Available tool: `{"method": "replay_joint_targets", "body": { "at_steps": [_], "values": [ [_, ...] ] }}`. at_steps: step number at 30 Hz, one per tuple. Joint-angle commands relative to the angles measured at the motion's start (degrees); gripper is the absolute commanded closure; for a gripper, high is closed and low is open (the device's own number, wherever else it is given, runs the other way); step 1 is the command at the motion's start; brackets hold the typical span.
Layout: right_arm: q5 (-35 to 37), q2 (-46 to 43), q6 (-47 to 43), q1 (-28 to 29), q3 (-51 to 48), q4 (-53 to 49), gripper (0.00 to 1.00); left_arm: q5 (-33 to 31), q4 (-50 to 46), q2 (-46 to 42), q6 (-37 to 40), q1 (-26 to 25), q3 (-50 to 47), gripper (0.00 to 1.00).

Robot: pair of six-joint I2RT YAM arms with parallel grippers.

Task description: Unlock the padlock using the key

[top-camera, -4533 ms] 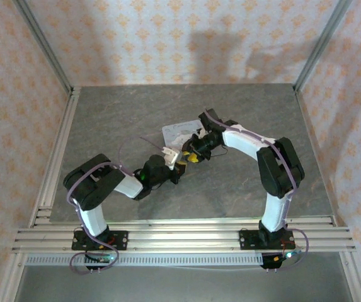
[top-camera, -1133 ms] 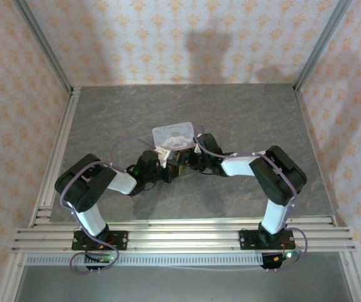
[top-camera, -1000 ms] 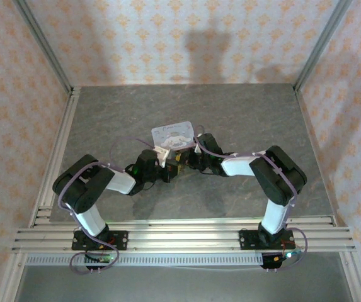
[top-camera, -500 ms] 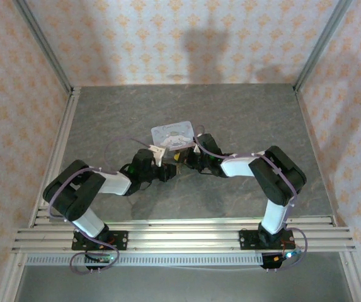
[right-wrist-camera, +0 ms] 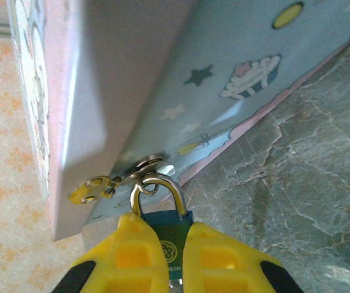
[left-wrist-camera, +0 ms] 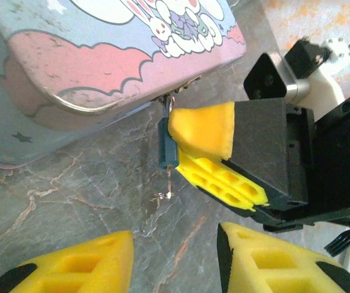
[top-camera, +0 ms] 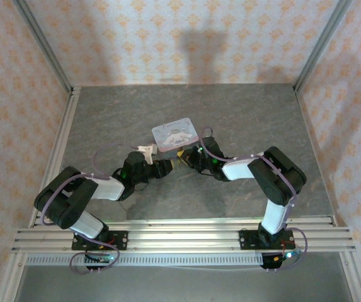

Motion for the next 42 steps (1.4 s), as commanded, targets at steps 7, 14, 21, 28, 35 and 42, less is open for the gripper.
{"method": "replay_joint_targets", "body": {
  "at_steps": [7, 14, 21, 28, 35, 42],
  "values": [
    [2.48, -0.22, 5.08, 1.24, 0.48, 0.86, 1.0, -2.66, 5.19, 3.24, -2.23, -2.12, 0.64, 0.6],
    [2.35, -0.68, 5.05, 1.42, 0.92, -1.02, 1.0, -6.1, 6.88, 5.82, -1.26, -2.86, 1.31, 0.62],
    [3.79, -2.43, 1.93, 1.58, 1.51, -5.98, 1.0, -7.02, 7.03, 6.62, -0.57, -2.2, 1.51, 0.64],
    [13.48, -6.73, -8.02, 5.51, 4.64, -17.4, 0.77, -8.62, -2.27, 0.21, 3.89, -1.54, 1.0, 0.64],
    [17.24, -3.38, -11.03, 7.48, 8.83, -18.81, 0.55, -7.61, -18.44, -9.39, 7.82, 4.0, 3.08, 0.64],
    [18.58, 1.03, -11.35, 7.48, 13.61, -20.58, 0.58, -0.69, -27.21, -8.36, 9.36, 9.61, 9.24, 0.64]
  ]
}}
